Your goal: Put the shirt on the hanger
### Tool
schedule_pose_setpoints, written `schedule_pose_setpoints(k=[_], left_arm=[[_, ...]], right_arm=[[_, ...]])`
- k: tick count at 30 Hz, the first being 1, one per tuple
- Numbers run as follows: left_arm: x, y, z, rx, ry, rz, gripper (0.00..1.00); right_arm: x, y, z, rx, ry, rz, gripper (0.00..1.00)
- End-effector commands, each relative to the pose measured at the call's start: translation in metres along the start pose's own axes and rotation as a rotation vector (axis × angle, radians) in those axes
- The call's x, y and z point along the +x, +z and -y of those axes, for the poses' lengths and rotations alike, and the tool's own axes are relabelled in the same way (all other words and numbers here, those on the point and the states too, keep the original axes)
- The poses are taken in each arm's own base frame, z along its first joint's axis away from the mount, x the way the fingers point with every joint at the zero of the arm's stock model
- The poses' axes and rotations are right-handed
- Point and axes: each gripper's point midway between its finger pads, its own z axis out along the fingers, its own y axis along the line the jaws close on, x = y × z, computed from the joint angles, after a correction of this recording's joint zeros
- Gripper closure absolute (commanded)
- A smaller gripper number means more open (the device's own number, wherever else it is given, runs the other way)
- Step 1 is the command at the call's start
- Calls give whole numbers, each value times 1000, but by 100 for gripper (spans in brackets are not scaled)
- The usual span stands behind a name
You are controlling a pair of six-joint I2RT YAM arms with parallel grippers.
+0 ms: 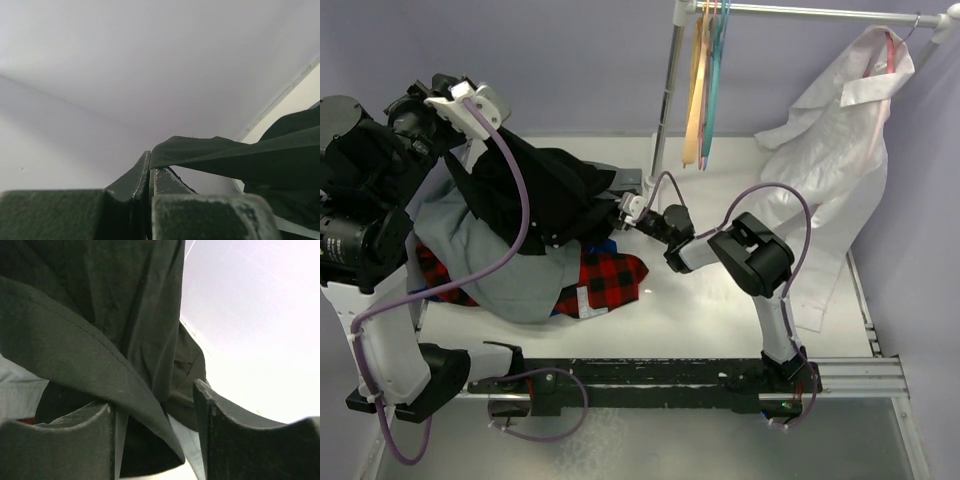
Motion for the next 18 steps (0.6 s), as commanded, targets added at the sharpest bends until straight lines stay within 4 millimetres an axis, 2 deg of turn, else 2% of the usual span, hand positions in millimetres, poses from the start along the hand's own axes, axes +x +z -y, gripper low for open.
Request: schedule_pose_setpoints(k=[1, 4, 5, 7, 8, 9, 12, 15, 18], left_arm=[[-5, -8, -23, -98, 50, 6, 100], [-4, -13, -32, -139, 53, -11, 100], [-5, -15, -38, -162, 53, -13, 100], [-9, -24, -55, -231, 49, -16, 100], [-11, -29, -64, -270, 52, -18, 100], [-12, -35, -74, -312, 59, -24, 100], [-15, -52, -106, -460, 79, -50, 100], [-16, -68, -131, -591, 97, -79, 100], [-20, -86, -150, -697, 88, -78, 100]], right_arm=[[-31, 19, 15, 18, -66, 106, 54], [-38, 11, 8, -11, -55, 107, 77], [-45, 5, 4, -23, -54, 113, 88], [-68, -9, -7, -39, -52, 131, 100], [-88, -15, -9, -37, -57, 148, 100], [-117, -20, -6, -13, -69, 172, 100], [-163, -30, -10, 9, -75, 141, 100], [-210, -35, -3, 12, -50, 94, 100], [-283, -35, 28, 71, -23, 121, 100]])
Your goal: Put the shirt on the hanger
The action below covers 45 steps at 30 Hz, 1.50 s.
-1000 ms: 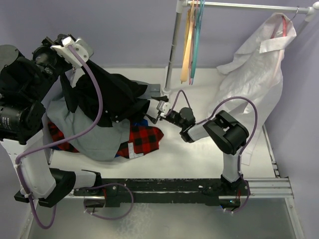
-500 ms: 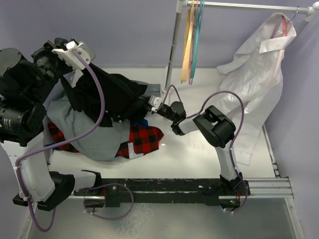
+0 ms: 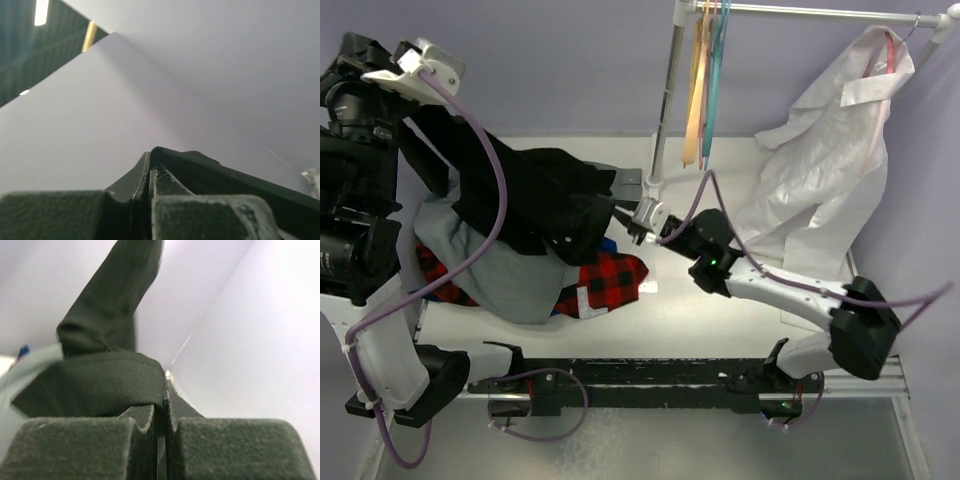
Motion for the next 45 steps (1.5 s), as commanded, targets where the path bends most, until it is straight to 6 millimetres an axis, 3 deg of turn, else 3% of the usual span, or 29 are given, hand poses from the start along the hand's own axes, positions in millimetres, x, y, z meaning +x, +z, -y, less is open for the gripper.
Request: schedule_pose_setpoints(k=[1, 6, 12, 17, 19, 21, 23, 24, 28, 30, 33, 34, 35, 36, 37, 41, 45], left_arm=[[-10, -28, -83, -327, -27, 5, 100], [-13, -46, -121, -502, -60, 10, 100], [-22, -76, -163, -673, -70, 40, 100], [-26, -90, -179, -741, -83, 62, 100], [-27, -87, -179, -742, -79, 64, 100], [-26, -75, -168, -697, -74, 55, 100], [-18, -52, -139, -583, -75, 27, 100], [-12, -38, -116, -510, -85, 12, 100], [24, 9, -4, -218, -99, -64, 100], [45, 22, 52, -104, -106, -108, 100], [73, 32, 119, 29, -130, -167, 100], [80, 34, 135, 57, -133, -185, 100], [87, 36, 149, 82, -130, -199, 100], [92, 37, 162, 105, -126, -209, 100], [99, 39, 177, 129, -119, -223, 100], [124, 47, 209, 174, -98, -271, 100], [163, 54, 226, 196, -106, -327, 100]], right_arm=[[-81, 7, 60, 131, 13, -38, 100], [-170, 18, 104, 168, 5, -17, 100], [-262, 24, 137, 200, -8, 92, 100], [-325, 14, 165, 261, 21, 183, 100], [-339, 11, 169, 266, 48, 200, 100], [-338, 8, 169, 264, 88, 183, 100], [-321, 2, 162, 265, 134, 126, 100], [-303, -2, 155, 262, 157, 81, 100], [-200, -28, 114, 295, 285, -133, 100], [-137, -48, 84, 316, 379, -257, 100], [-64, -75, 32, 290, 541, -383, 100], [-46, -83, 16, 285, 596, -413, 100], [-15, -97, -7, 274, 650, -478, 100], [-8, -101, -15, 273, 697, -487, 100], [13, -111, -34, 259, 742, -529, 100], [42, -119, -73, 186, 858, -567, 100], [81, -119, -91, 197, 880, -649, 100]])
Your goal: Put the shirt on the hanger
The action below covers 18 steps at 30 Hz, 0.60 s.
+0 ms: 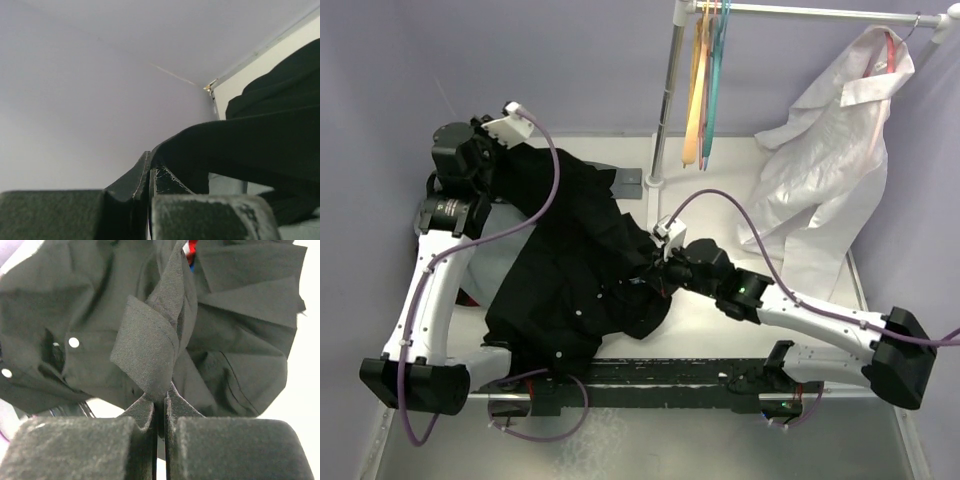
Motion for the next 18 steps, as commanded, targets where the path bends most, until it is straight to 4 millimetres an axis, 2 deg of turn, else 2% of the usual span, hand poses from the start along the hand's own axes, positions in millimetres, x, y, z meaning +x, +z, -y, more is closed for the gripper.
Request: schedule_pose_setpoints(k=[1, 6, 9, 12, 18], left_arm=[[17, 13, -28, -105, -95, 27, 100], [59, 46, -8, -79, -77, -40, 100], [69, 61, 3, -57, -81, -54, 100], [68, 74, 14, -22, -108, -41, 100], [64, 109, 20, 6, -155, -51, 100]], right_arm=[[-27, 24, -21, -90, 124, 127, 100], [-6, 65, 4, 5, 112, 111, 100], [-3, 86, 18, 0, 130, 111, 100], [-13, 95, 32, -47, 180, 152, 100], [-45, 89, 55, 20, 98, 269, 100]])
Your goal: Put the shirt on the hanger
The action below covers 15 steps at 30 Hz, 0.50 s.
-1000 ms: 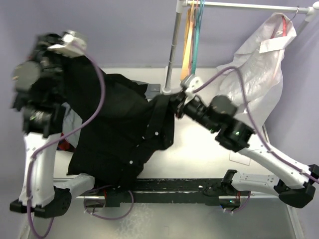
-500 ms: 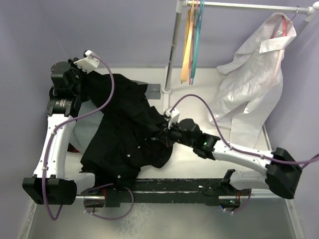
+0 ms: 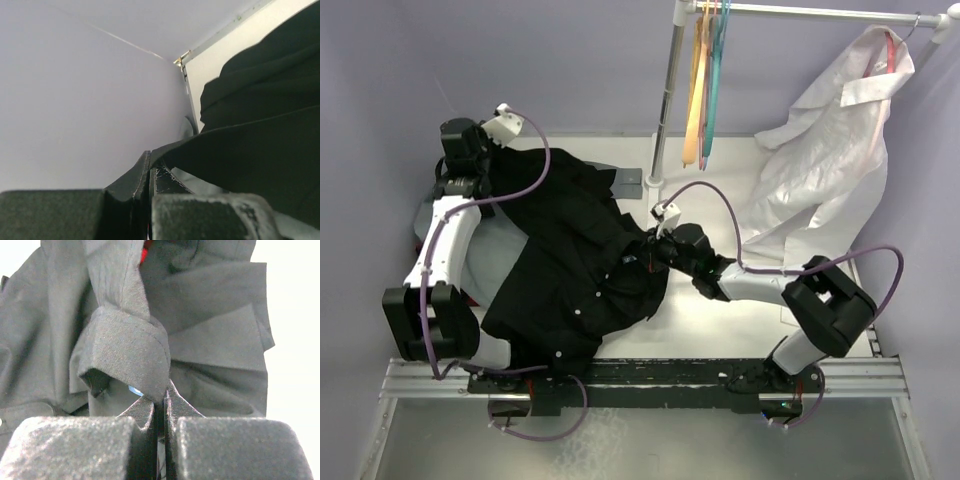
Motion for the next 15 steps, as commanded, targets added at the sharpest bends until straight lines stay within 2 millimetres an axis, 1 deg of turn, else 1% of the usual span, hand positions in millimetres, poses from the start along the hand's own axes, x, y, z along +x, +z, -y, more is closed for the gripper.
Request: schedule_pose_setpoints(k=[1, 2, 3, 4, 5, 6, 7, 8, 9, 10, 11, 12, 13, 14, 15], left_arm=[[-37, 16, -31, -75, -86, 108, 100], [-37, 21, -30, -72, -92, 109, 100], [-38, 26, -27, -65, -95, 108, 100], [-39, 31, -24, -54, -103, 102, 100], [-38, 36, -22, -43, -113, 94, 100], [-37, 40, -19, -32, -122, 84, 98], [-37, 43, -17, -24, -132, 73, 95], [-34, 44, -15, -9, -143, 54, 92], [-36, 42, -12, 12, -153, 43, 92], [-40, 38, -9, 33, -160, 43, 88], [-46, 32, -9, 48, -164, 49, 79], [-53, 25, -8, 62, -163, 54, 65], [-59, 17, -6, 76, -158, 54, 49], [-66, 8, -7, 83, -154, 55, 8], [-72, 0, -7, 91, -151, 54, 0]], right_arm=[[-64, -7, -14, -48, -72, 207, 100], [-69, -10, -11, -35, -76, 221, 91], [-73, -15, -10, -34, -83, 231, 76], [-77, -20, -12, -43, -95, 242, 57], [-79, -28, -13, -48, -113, 255, 42], [-81, -37, -16, -57, -124, 272, 31], [-83, -49, -16, -55, -129, 292, 9], [-81, -59, -13, -39, -120, 300, 1], [-80, -70, -15, -41, -98, 307, 0], [-74, -80, -15, -43, -78, 298, 0], [-69, -89, -16, -49, -56, 286, 0], [-62, -99, -20, -68, -43, 274, 0], [-53, -112, -28, -121, -43, 262, 0], [-47, -123, -37, -179, -51, 251, 0], [-46, -135, -46, -226, -38, 253, 0]])
